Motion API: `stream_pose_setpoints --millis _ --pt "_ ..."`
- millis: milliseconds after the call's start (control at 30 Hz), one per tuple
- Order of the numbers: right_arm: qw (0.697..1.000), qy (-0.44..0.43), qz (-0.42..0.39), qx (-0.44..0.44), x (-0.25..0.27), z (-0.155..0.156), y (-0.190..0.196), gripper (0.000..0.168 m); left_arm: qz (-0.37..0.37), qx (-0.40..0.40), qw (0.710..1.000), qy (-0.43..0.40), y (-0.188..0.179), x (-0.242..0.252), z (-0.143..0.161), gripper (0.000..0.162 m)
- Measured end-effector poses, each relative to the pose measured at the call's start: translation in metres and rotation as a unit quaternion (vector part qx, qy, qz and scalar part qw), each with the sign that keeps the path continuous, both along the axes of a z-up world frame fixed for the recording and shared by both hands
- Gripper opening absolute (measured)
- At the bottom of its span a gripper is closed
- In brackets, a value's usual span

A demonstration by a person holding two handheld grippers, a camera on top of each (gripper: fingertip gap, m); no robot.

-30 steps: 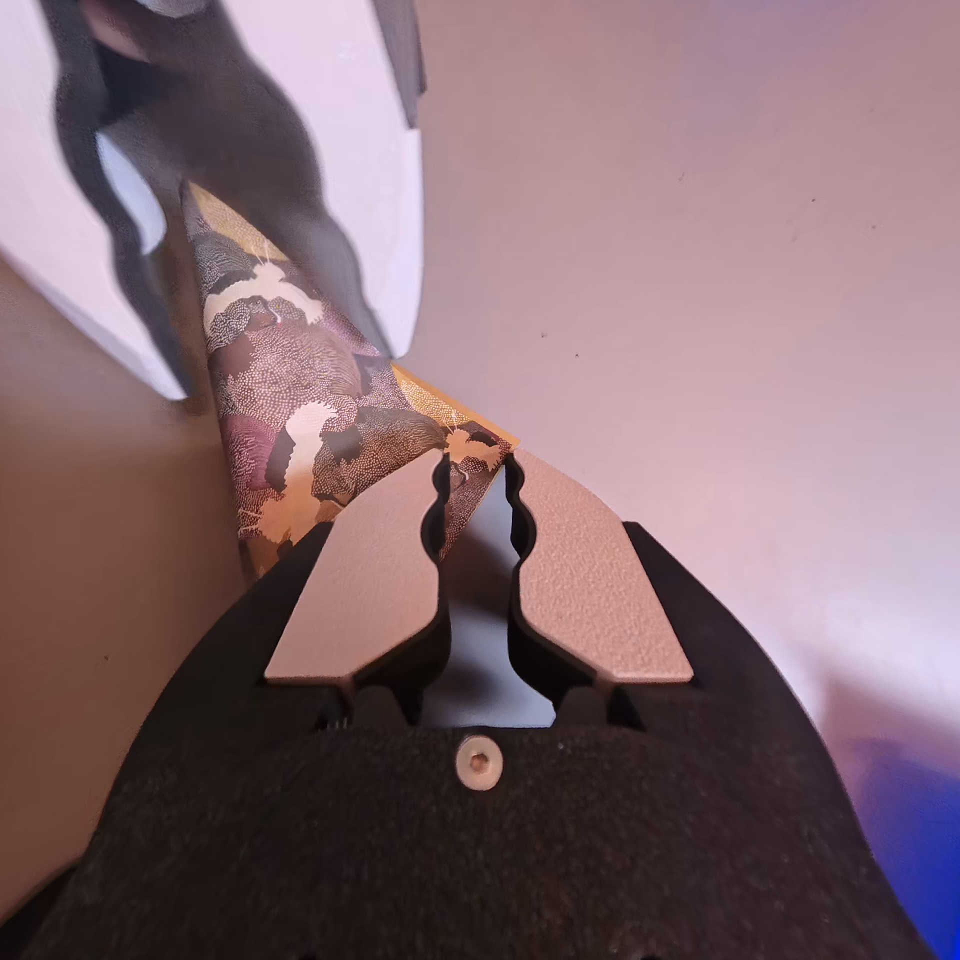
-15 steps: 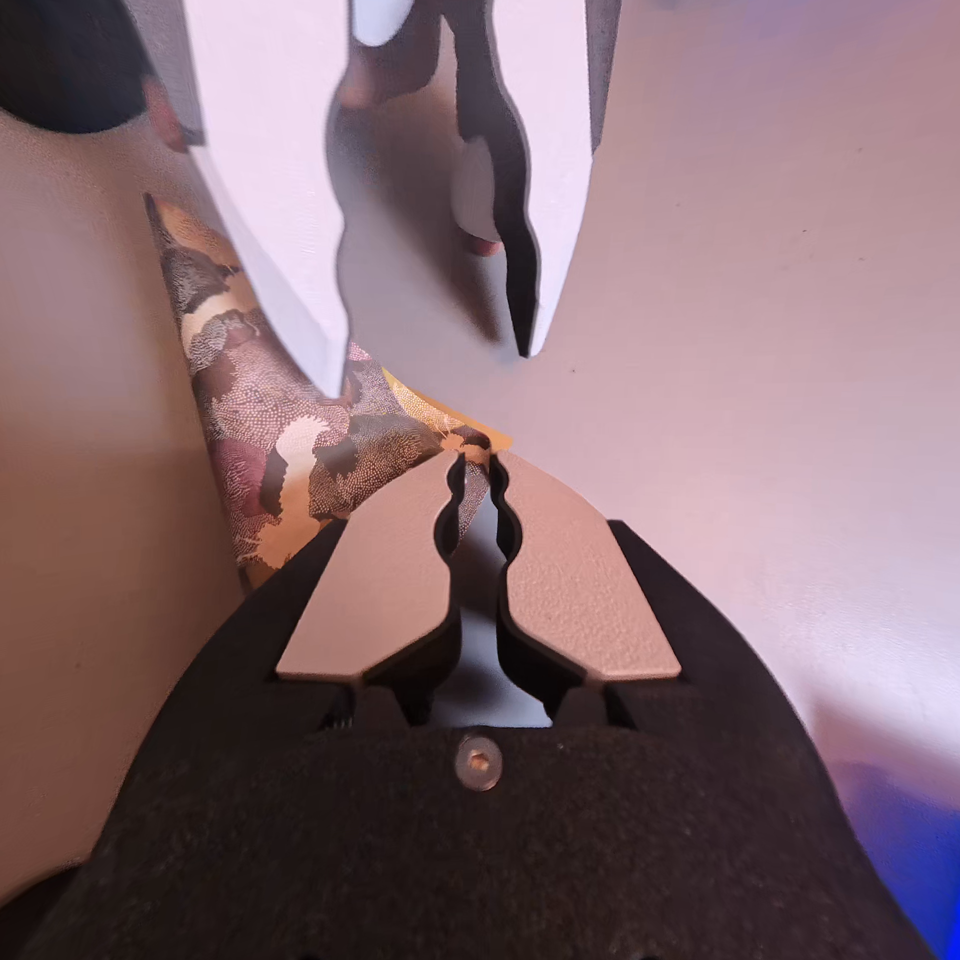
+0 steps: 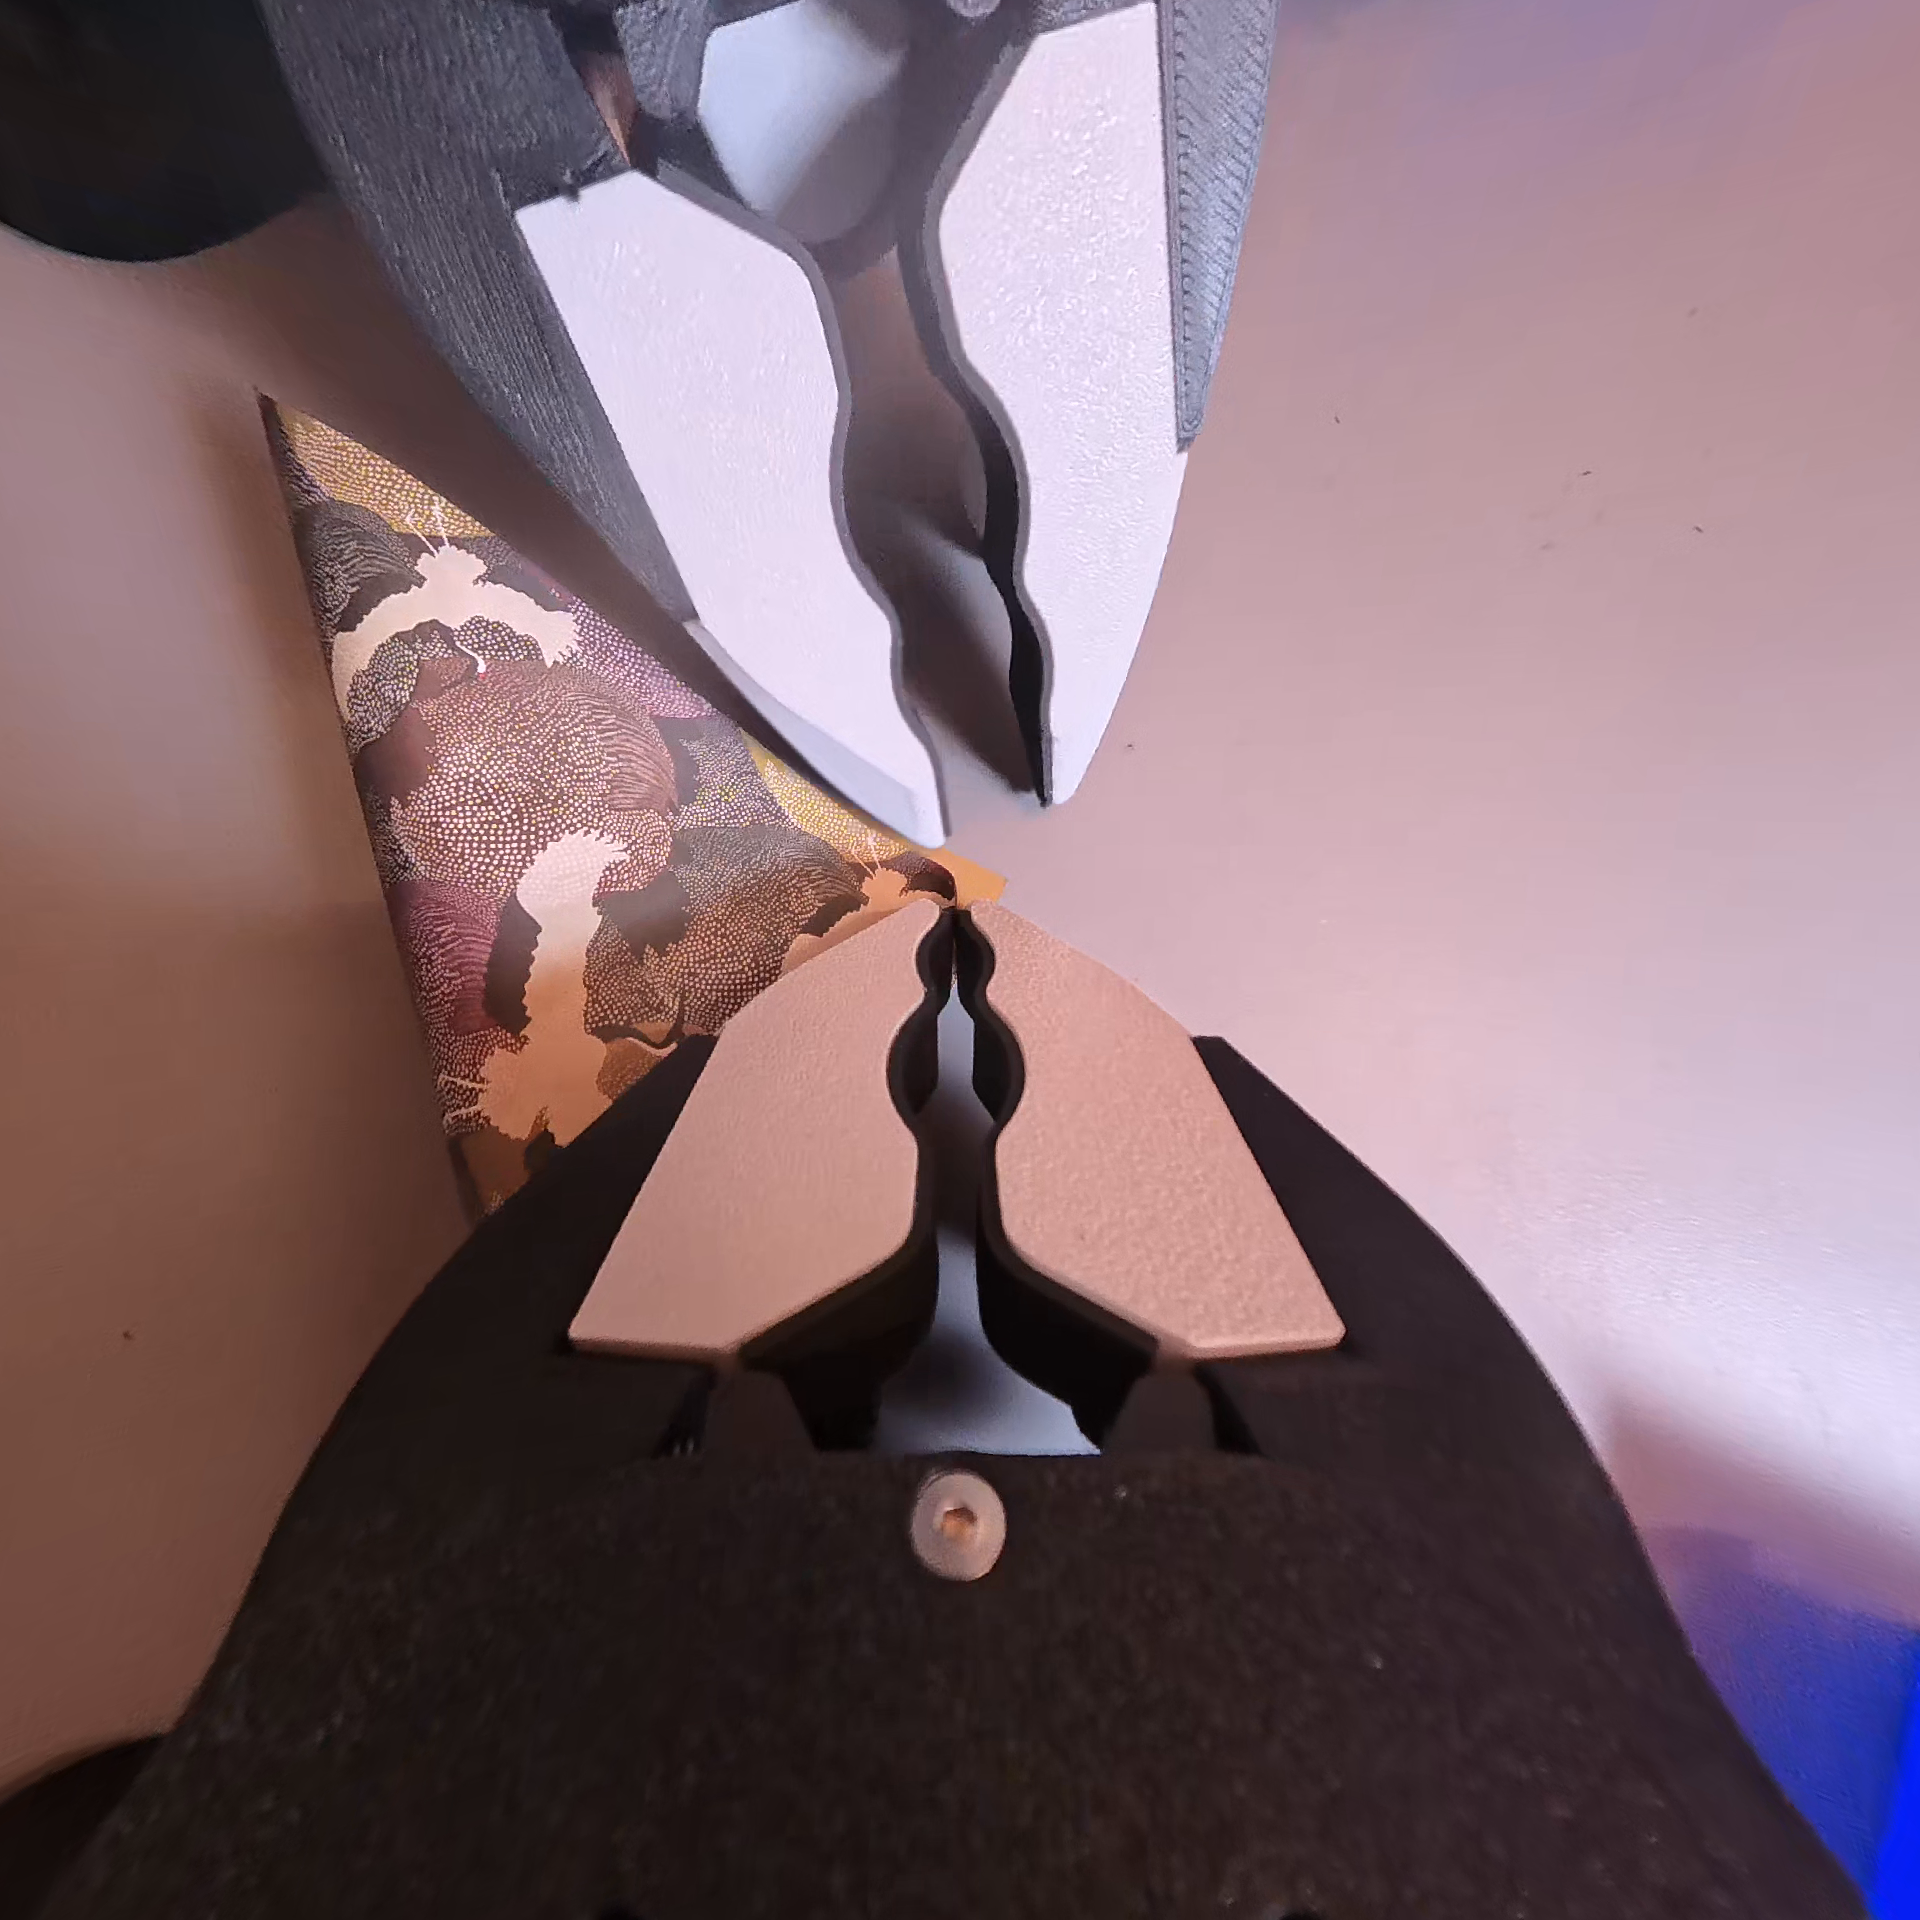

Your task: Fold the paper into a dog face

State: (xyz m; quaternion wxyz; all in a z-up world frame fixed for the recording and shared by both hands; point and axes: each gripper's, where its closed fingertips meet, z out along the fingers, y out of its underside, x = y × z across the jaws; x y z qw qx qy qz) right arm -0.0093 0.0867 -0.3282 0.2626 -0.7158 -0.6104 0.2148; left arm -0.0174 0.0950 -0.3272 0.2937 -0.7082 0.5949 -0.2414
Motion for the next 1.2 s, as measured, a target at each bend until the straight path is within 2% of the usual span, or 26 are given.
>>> stream_pose_setpoints --millis 167,433,867,900,1033,1200 --pt "1.000 0.000 0.000 0.003 0.000 0.000 0.000 0.000 -0.008 0.022 1.000 0.000 0.001 0.002 0.000 0.017" --pt "1.000 0.006 -0.006 0.008 -0.001 0.000 0.003 0.000 -0.028 0.038 0.999 0.003 -0.005 0.003 -0.001 0.005" --pt "1.000 -0.001 -0.013 -0.003 -0.002 0.000 0.004 0.000 -0.026 0.031 0.999 -0.004 -0.004 0.002 0.000 0.008" --pt "1.000 -0.001 -0.013 -0.002 -0.002 0.000 0.004 0.000 -0.017 0.028 0.999 -0.008 -0.001 0.001 0.001 0.013" --pt "1.000 -0.001 -0.014 -0.001 -0.002 0.000 0.004 0.000 -0.003 0.011 0.998 -0.060 0.003 0.008 0.015 0.013" --pt "1.000 -0.002 -0.014 0.003 -0.002 0.000 0.004 0.000 -0.013 0.042 0.999 -0.015 0.001 0.008 0.001 0.006"
